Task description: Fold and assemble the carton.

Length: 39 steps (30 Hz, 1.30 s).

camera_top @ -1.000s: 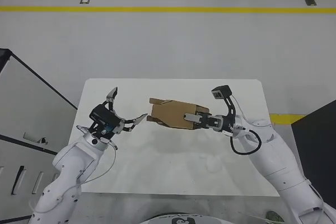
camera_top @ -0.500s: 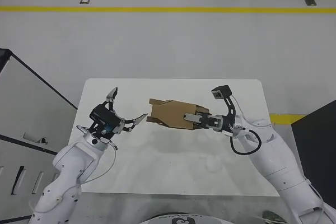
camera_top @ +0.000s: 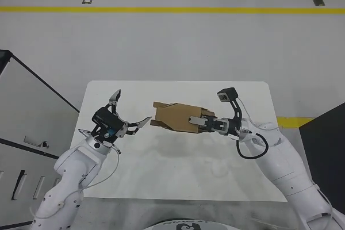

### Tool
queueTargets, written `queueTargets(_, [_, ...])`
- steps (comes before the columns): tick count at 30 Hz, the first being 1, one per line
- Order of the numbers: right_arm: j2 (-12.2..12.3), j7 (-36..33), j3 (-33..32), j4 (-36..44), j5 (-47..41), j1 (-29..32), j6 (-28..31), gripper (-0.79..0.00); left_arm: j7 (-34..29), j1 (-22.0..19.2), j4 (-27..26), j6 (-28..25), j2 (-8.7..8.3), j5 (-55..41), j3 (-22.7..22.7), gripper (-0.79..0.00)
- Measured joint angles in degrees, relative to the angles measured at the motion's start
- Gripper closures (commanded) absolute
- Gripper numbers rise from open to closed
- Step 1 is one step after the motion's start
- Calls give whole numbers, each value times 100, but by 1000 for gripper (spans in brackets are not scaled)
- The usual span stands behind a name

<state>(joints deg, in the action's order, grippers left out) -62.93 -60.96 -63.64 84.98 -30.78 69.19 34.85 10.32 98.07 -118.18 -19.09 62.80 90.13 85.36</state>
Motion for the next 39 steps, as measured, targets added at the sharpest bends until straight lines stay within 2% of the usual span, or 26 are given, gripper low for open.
queueTargets(12, [0,0,0,0,0,0,0,0,0,0,0,0,0,0,0,-785])
queueTargets(15, [-5,30,32,107,-102,52,-154,0,0,0,0,0,0,0,0,-785])
queueTargets(22, [-37,-1019,159,-252,-1426,-128,-810,0,0,0,0,0,0,0,0,-785])
queueTargets(25, [-63,-1282,215,-505,-1649,-240,-928,0,0,0,0,0,0,0,0,-785])
queueTargets(39, [-84,-1335,255,-654,-1704,-306,-951,0,0,0,0,0,0,0,0,-785])
